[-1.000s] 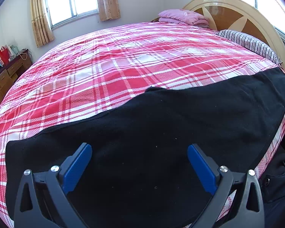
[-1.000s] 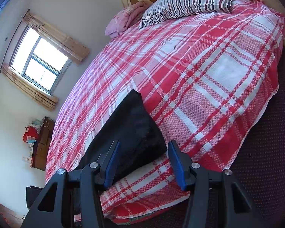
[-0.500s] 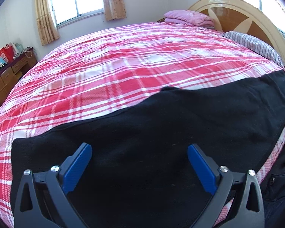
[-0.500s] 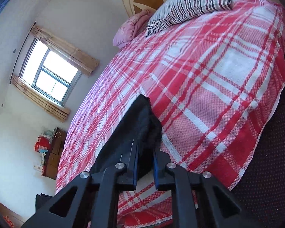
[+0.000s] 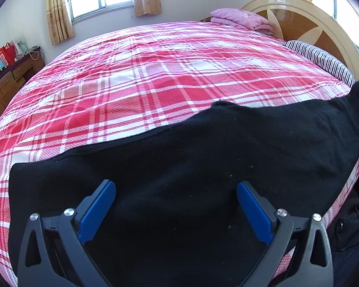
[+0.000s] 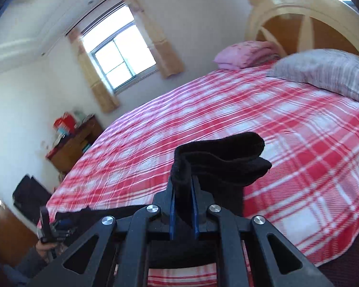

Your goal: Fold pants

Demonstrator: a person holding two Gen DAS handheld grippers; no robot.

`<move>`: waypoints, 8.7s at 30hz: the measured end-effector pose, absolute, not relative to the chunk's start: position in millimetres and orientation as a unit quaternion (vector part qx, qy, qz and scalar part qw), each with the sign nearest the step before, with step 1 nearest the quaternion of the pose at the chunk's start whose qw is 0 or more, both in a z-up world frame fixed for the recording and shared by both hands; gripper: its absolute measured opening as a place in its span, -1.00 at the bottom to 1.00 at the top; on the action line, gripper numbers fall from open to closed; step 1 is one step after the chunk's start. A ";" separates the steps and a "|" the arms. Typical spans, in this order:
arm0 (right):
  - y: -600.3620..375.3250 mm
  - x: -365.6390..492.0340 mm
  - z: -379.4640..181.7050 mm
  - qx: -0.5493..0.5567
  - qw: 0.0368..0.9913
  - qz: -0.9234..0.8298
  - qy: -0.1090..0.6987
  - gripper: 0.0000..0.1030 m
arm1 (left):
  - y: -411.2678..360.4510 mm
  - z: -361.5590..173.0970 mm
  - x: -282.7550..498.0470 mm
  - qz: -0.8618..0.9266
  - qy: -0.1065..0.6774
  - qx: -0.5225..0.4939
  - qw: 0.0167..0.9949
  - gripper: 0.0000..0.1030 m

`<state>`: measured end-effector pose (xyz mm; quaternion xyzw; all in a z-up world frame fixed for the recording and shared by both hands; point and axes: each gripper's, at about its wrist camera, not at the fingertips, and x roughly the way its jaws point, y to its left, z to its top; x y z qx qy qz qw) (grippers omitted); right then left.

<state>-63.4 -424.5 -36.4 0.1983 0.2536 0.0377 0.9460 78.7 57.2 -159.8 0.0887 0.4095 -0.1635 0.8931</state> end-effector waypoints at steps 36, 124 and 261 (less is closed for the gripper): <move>-235.7 17.5 -117.5 -0.013 0.879 0.250 0.406 0.06 | -83.5 -145.0 87.7 -0.416 0.450 -0.091 0.785 0.96; -133.9 1.9 -161.2 -0.123 0.825 0.359 0.418 -0.91 | 8.2 -132.3 100.1 -0.281 0.422 -0.158 0.847 0.41; -319.2 2.0 -137.9 0.024 0.895 0.079 0.439 -0.64 | -80.2 -151.3 62.7 -0.285 0.370 0.067 0.882 0.87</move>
